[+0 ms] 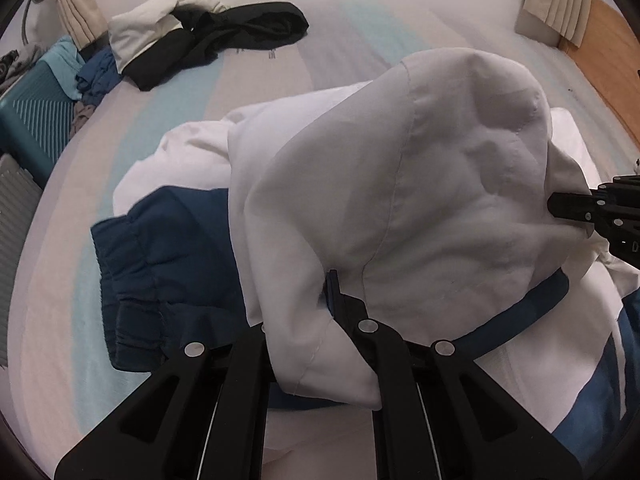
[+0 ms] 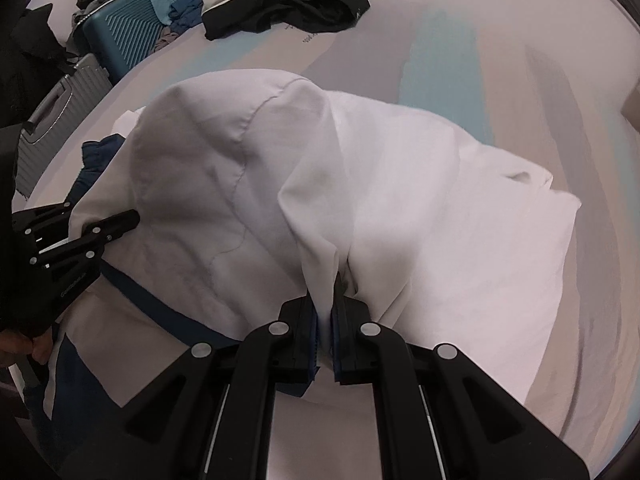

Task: Fold large clothes
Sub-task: 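Lay the white hood onto the jacket body and open both tools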

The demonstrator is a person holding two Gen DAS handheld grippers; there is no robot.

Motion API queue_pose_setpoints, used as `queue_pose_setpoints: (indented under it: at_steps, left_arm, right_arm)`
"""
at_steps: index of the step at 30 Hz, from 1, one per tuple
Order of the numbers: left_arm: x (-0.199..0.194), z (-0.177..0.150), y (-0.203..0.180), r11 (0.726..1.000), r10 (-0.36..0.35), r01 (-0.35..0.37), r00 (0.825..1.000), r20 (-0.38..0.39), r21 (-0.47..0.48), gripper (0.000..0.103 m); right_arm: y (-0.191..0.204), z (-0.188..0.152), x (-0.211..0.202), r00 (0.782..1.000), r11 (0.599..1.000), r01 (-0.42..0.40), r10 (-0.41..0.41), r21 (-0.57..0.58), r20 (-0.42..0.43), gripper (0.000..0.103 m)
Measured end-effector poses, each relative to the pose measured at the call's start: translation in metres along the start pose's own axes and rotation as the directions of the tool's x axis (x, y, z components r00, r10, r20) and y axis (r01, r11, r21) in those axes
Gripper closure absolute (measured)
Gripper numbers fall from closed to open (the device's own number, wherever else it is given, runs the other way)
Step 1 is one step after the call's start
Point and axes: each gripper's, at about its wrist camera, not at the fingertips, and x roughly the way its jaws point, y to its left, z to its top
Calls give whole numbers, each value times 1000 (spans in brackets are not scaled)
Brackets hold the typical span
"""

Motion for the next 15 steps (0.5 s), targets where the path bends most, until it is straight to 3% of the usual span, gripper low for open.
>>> queue_pose_setpoints:
  at_steps: [15]
  left_arm:
    - [15,-5,3,1000,-3,2,999,-34,-22,96]
  right_arm:
    - [-1,-7,27,1000,1000,8,-8,28,-21,99]
